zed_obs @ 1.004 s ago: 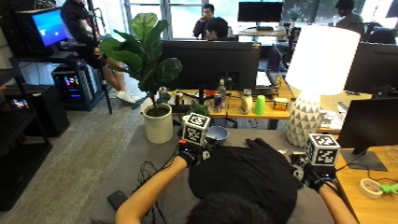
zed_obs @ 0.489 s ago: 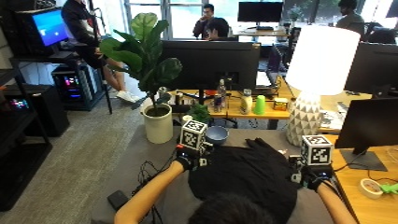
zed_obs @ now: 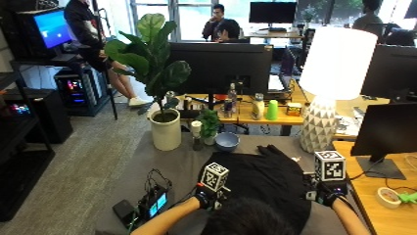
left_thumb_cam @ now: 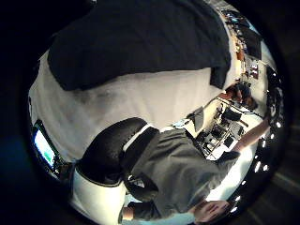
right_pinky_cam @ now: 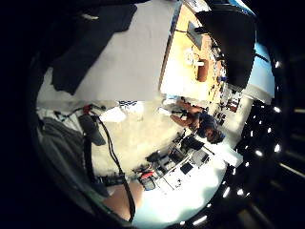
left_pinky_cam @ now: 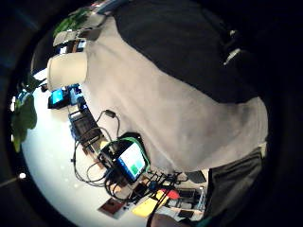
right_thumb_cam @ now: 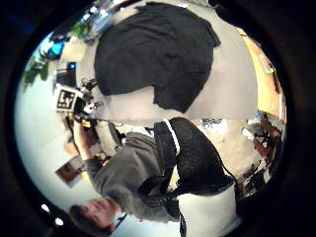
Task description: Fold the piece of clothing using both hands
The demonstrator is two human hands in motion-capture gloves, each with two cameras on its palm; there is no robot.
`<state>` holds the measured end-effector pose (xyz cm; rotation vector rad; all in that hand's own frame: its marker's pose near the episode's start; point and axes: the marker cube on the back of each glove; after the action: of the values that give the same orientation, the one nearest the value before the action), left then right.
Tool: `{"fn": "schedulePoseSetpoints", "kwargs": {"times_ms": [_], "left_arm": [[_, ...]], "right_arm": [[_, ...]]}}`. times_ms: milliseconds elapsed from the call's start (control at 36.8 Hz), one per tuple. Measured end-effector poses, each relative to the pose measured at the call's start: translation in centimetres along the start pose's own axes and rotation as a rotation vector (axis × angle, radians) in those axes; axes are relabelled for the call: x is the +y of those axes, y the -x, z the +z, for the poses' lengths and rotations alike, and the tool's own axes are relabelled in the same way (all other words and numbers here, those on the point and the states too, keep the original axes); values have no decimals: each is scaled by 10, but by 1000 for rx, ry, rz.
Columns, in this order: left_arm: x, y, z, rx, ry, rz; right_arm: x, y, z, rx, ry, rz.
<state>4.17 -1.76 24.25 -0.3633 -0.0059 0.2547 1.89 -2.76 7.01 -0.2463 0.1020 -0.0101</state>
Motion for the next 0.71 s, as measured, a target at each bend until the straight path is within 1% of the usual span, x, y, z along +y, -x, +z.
{"fn": "schedulePoseSetpoints", "kwargs": {"times_ms": [81,244,353,380,461,516,597,706], "left_arm": [[25,-16,0,4,31,-23],[13,-16,15,23,-54,-67],[16,-21,8,70,-139,-82],[8,-18,9,70,-170,-85],[-35,2,18,33,-270,-114],[-52,10,17,1,-315,-133],[-57,15,8,-32,-352,-151],[-57,18,-7,-27,-376,-161]], "right_arm": [[-1,-1,6,-11,12,-4],[-3,-5,22,-8,25,13],[-3,-5,32,-10,55,-12],[-2,-5,35,-3,59,-21],[-6,-6,45,35,63,-47],[-10,-6,54,64,69,-59],[-16,-3,72,89,81,-73],[-31,3,107,81,87,-91]]}}
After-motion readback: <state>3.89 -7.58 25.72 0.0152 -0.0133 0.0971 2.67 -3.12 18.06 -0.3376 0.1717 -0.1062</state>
